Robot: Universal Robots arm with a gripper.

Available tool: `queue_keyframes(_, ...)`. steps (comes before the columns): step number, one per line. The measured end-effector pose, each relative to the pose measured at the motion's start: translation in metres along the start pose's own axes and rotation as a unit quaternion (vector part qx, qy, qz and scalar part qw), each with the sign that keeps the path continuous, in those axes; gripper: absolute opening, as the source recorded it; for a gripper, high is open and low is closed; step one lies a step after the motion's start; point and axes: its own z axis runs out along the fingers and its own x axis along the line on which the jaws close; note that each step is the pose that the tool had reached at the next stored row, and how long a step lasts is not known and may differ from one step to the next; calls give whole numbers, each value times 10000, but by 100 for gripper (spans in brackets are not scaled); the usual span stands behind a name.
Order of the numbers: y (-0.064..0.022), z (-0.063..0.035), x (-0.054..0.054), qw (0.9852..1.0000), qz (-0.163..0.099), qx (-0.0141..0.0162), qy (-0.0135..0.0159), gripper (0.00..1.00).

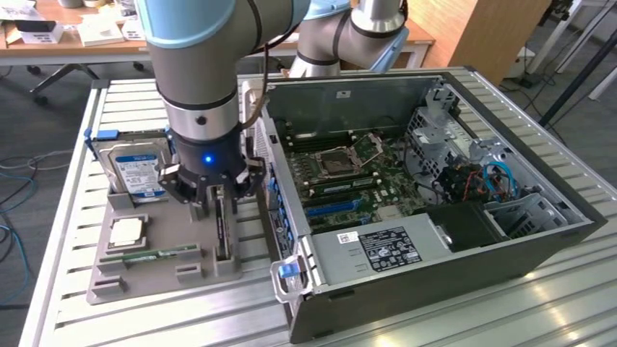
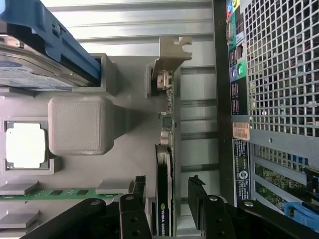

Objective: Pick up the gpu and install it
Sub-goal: 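Pick up the gpu and move the gpu toward the slot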

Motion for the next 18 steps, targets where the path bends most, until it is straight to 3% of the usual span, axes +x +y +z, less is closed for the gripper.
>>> queue_keyframes(5,-3,80,1,10000,0,0,0,47)
queue_keyframes(18,-7,146,3,10000,0,1,0,47)
